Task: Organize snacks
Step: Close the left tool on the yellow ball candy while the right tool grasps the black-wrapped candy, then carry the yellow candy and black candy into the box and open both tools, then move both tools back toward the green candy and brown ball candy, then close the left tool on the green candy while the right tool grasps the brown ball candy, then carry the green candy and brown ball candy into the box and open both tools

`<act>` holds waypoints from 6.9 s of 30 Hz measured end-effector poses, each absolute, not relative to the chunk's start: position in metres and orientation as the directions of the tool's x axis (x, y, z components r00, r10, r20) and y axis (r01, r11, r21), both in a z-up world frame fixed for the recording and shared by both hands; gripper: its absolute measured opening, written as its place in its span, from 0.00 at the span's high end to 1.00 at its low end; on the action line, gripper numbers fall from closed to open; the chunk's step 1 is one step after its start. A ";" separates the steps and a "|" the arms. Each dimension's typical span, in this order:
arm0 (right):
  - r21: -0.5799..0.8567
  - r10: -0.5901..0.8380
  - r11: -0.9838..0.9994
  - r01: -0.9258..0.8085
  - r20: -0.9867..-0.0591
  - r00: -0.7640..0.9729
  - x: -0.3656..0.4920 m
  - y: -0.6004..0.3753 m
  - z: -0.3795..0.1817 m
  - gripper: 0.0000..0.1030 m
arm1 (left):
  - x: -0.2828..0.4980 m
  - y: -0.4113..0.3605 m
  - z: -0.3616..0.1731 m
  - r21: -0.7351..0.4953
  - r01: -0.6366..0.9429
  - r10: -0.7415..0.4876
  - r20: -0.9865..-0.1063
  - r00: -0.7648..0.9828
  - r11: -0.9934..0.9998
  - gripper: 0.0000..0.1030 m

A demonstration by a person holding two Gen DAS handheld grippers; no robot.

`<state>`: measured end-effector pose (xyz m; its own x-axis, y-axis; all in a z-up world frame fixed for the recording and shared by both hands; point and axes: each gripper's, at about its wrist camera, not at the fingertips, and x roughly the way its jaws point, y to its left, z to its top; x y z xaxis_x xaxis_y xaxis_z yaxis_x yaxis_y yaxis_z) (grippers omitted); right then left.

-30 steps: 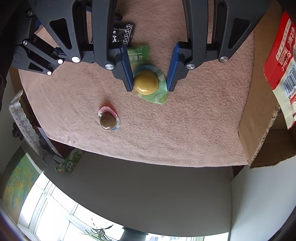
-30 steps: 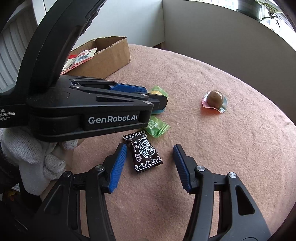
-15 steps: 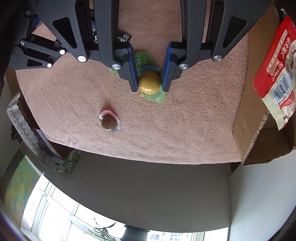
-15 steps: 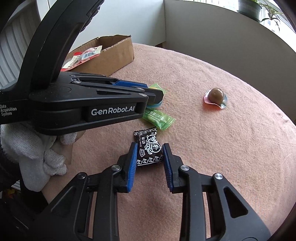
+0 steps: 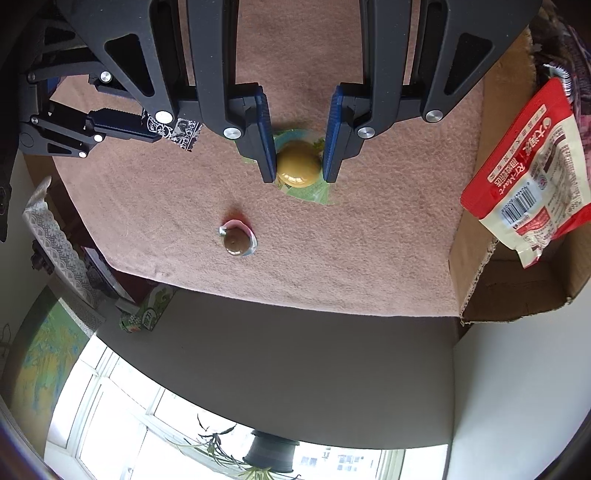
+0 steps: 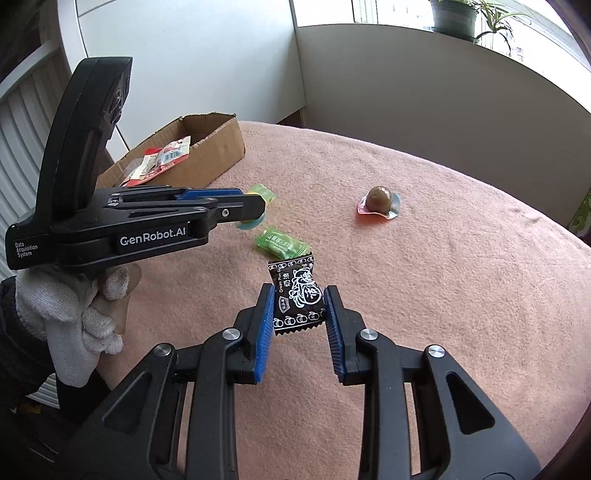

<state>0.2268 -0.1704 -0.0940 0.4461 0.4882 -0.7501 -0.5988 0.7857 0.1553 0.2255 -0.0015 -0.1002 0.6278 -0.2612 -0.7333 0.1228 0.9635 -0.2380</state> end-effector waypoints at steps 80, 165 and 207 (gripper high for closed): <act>0.188 0.546 0.757 -0.626 -0.709 0.447 0.295 0.004 -0.035 0.14 | 0.203 0.176 -0.039 -0.146 -0.147 0.007 -0.687 0.726 0.978 0.60; 0.146 0.358 0.887 -0.438 -0.818 0.451 0.359 -0.144 -0.141 0.26 | 0.234 -0.024 -0.127 -0.064 0.177 -0.160 -0.782 0.603 0.982 0.80; 0.189 0.437 0.861 -0.473 -0.750 0.496 0.311 -0.169 -0.104 0.74 | 0.220 -0.015 -0.114 -0.131 0.175 -0.212 -0.762 0.611 0.976 0.82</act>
<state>0.3113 -0.1694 -0.1041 0.4959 0.4370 -0.7504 -0.4730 0.8606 0.1886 0.2199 -0.0146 -0.1135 0.6113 -0.2121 -0.7625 0.1750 0.9758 -0.1312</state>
